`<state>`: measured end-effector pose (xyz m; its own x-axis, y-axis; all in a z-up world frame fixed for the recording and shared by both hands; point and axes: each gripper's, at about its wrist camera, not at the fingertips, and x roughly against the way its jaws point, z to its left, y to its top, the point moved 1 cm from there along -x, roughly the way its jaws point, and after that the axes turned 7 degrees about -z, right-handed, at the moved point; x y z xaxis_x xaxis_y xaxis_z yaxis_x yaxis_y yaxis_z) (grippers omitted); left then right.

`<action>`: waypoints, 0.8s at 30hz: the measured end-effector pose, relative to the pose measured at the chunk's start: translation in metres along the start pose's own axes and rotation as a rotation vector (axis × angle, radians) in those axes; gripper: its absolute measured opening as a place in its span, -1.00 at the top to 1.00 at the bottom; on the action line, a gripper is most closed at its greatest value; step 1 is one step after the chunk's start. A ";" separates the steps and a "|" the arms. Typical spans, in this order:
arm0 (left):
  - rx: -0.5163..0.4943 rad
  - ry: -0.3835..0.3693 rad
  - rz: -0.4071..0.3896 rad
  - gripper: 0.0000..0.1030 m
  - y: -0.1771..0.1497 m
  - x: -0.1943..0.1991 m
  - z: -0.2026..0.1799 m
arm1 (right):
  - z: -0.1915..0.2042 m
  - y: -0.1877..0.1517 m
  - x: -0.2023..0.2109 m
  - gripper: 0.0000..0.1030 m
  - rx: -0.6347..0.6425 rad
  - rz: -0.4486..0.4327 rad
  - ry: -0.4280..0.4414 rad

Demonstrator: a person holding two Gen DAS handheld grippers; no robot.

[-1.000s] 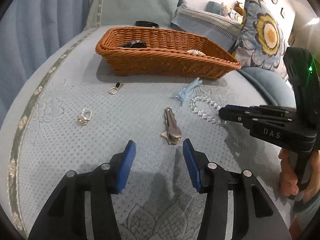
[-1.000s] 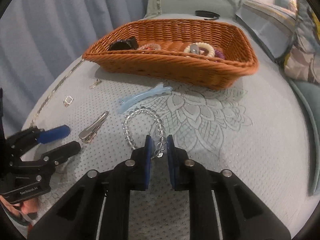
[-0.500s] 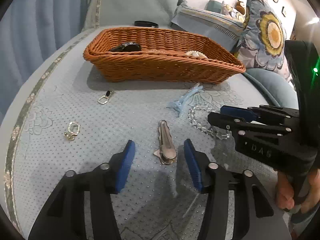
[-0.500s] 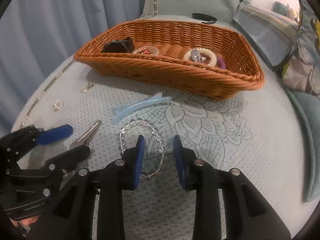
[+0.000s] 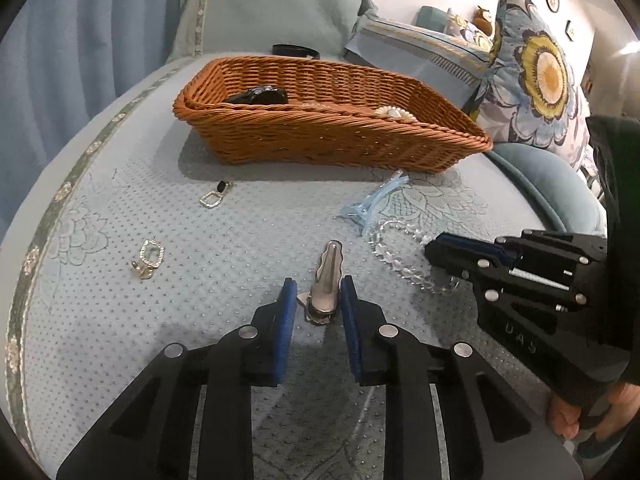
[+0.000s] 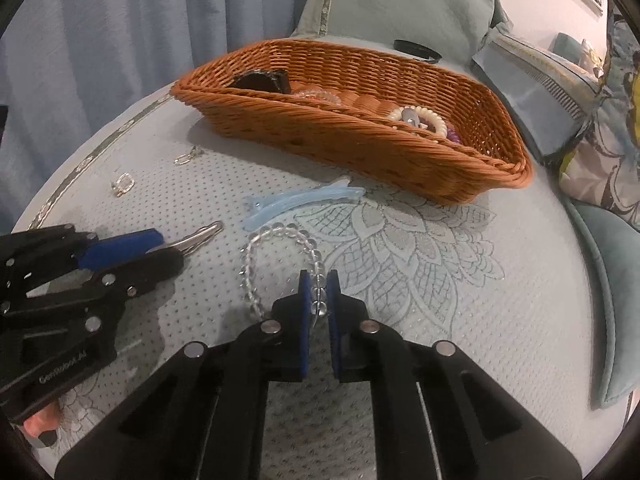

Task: Organize jewelry
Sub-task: 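Grasp the silver keys with the left gripper while the right gripper grasps the clear bead bracelet, then carry the keys and bead bracelet over the basket and open both grippers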

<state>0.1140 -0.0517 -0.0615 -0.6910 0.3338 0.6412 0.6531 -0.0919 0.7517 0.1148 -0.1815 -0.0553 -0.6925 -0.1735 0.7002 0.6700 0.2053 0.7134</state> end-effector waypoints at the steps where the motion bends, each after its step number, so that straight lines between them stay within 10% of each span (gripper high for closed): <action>1: 0.000 -0.003 -0.004 0.60 -0.001 0.001 0.000 | 0.000 -0.001 0.001 0.88 -0.005 0.001 0.006; 24: 0.029 -0.050 -0.132 0.61 0.009 0.030 0.003 | -0.007 0.009 0.049 0.88 -0.040 -0.049 0.156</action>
<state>0.0997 -0.0393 -0.0362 -0.7557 0.3881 0.5276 0.5664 -0.0173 0.8239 0.0888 -0.1945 -0.0139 -0.6770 -0.3303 0.6577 0.6484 0.1551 0.7453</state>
